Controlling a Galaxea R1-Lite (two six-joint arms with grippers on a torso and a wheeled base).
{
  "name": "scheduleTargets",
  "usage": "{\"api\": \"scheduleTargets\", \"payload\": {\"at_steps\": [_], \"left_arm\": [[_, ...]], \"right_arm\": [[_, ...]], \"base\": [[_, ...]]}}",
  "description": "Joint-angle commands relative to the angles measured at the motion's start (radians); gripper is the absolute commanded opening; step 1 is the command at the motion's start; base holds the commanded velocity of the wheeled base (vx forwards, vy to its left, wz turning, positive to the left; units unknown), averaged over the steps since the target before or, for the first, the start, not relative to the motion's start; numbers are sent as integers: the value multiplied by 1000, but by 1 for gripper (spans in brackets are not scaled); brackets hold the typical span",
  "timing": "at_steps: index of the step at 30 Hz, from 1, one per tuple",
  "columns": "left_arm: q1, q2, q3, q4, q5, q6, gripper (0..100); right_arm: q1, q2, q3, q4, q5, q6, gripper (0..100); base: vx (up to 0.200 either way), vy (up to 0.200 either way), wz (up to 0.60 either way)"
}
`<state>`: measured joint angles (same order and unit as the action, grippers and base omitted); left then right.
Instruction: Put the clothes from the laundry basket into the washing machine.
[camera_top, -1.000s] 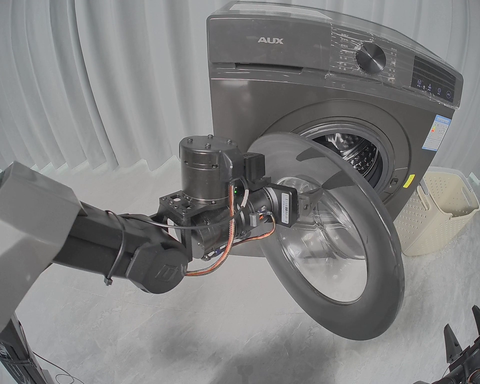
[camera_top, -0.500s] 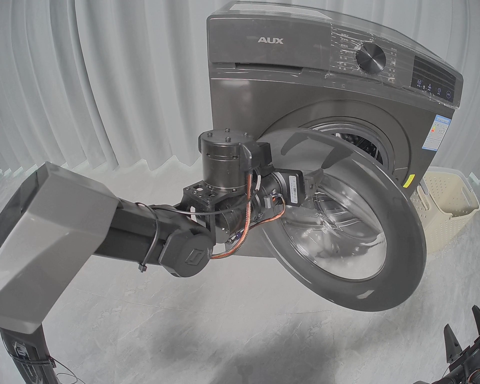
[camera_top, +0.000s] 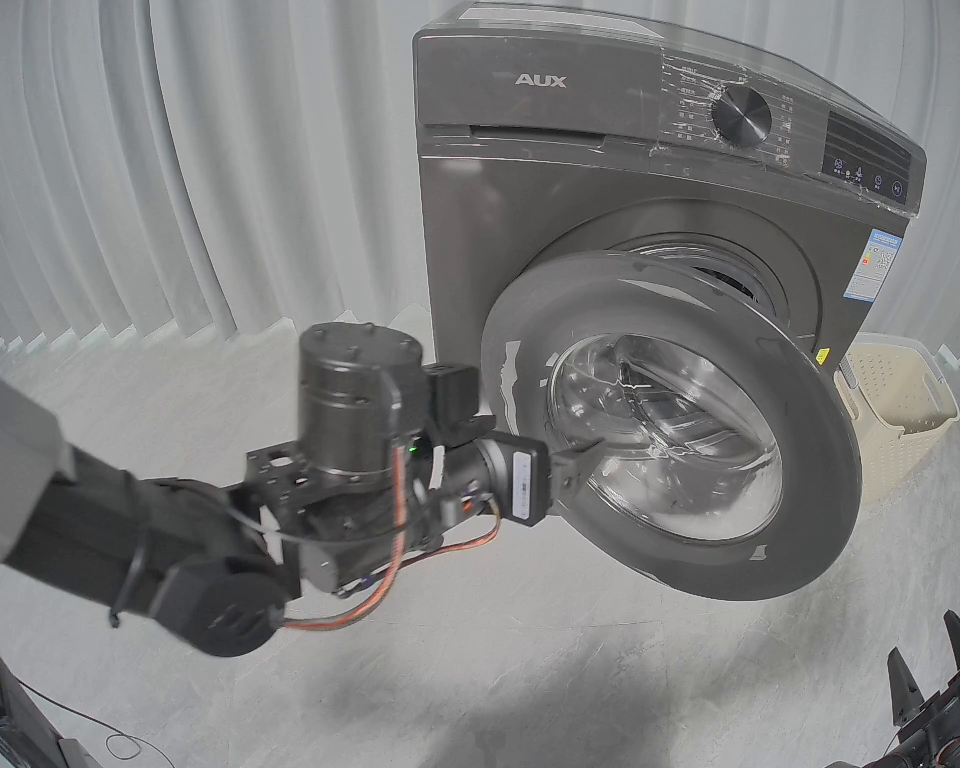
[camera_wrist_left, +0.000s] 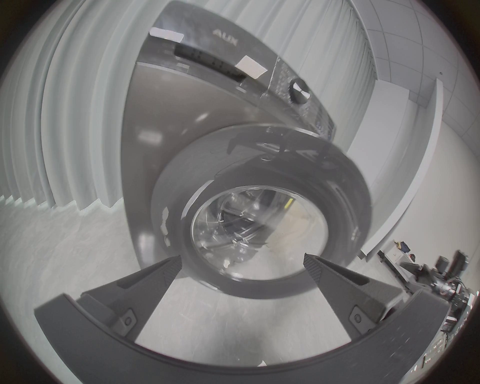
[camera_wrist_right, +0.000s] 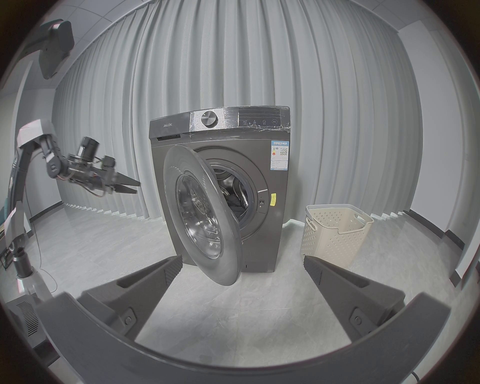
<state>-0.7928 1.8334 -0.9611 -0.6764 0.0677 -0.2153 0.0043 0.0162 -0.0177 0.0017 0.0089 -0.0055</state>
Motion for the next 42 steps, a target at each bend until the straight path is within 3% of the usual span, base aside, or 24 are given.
{"api": "scheduleTargets", "payload": {"at_steps": [1, 5, 9, 10, 11, 15, 16, 17, 18, 19, 24, 27, 30, 33, 36, 37, 38, 42], "left_arm": [[3, -600, 438, 86, -8, 13, 100], [70, -766, 533, 153, -8, 14, 100], [208, -1033, 653, 259, -3, 25, 100], [208, -1033, 653, 259, -3, 25, 100], [262, -1137, 691, 296, -6, 45, 100], [323, -1313, 756, 356, -2, 70, 100], [385, -1382, 783, 386, -5, 82, 100], [385, -1382, 783, 386, -5, 82, 100], [471, -1445, 818, 419, -12, 91, 100], [498, -1476, 832, 429, -14, 93, 100], [599, -1605, 914, 457, -19, 102, 100], [673, -1668, 961, 469, -48, 126, 100], [767, -1741, 961, 578, -108, 163, 100], [823, -1789, 955, 638, -184, 155, 100], [820, -1786, 956, 627, -123, 132, 100], [820, -1784, 960, 627, -42, 134, 100], [819, -1786, 960, 636, 1, 145, 100], [819, -1784, 952, 664, -2, 146, 100]], "right_arm": [[0, -16, 18, 0, 0, -1, 100], [0, -16, 18, 0, 0, -1, 100], [0, -16, 18, 0, 0, -1, 100], [0, -16, 18, 0, 0, -1, 100], [0, -16, 18, 0, 0, -1, 100], [-1, -16, 18, 0, 0, 1, 100], [0, -16, 18, 0, 0, -1, 100], [0, -16, 18, 0, 0, -1, 100], [0, -16, 18, 0, 0, -1, 100], [0, -16, 18, 0, 0, -1, 100], [0, -16, 18, 0, 0, -1, 100], [0, -16, 18, 0, 0, -1, 100], [0, -16, 18, 0, 2, -1, 100], [-1, -16, 18, 0, 3, 2, 100], [-1, -16, 18, 0, 5, 9, 100], [-1, -16, 18, -2, 5, 12, 100], [-1, -16, 18, -2, 6, 10, 100], [-1, -16, 18, -5, 13, -2, 100]], "base": [[0, 0, 0], [0, 0, 0], [0, 0, 0], [0, 0, 0], [0, 0, 0], [0, 0, 0], [0, 0, 0], [0, 0, 0], [0, 0, 0], [0, 0, 0], [0, 0, 0], [0, 0, 0], [0, 0, 0], [0, 0, 0], [0, 0, 0], [0, 0, 0], [0, 0, 0], [0, 0, 0]]}}
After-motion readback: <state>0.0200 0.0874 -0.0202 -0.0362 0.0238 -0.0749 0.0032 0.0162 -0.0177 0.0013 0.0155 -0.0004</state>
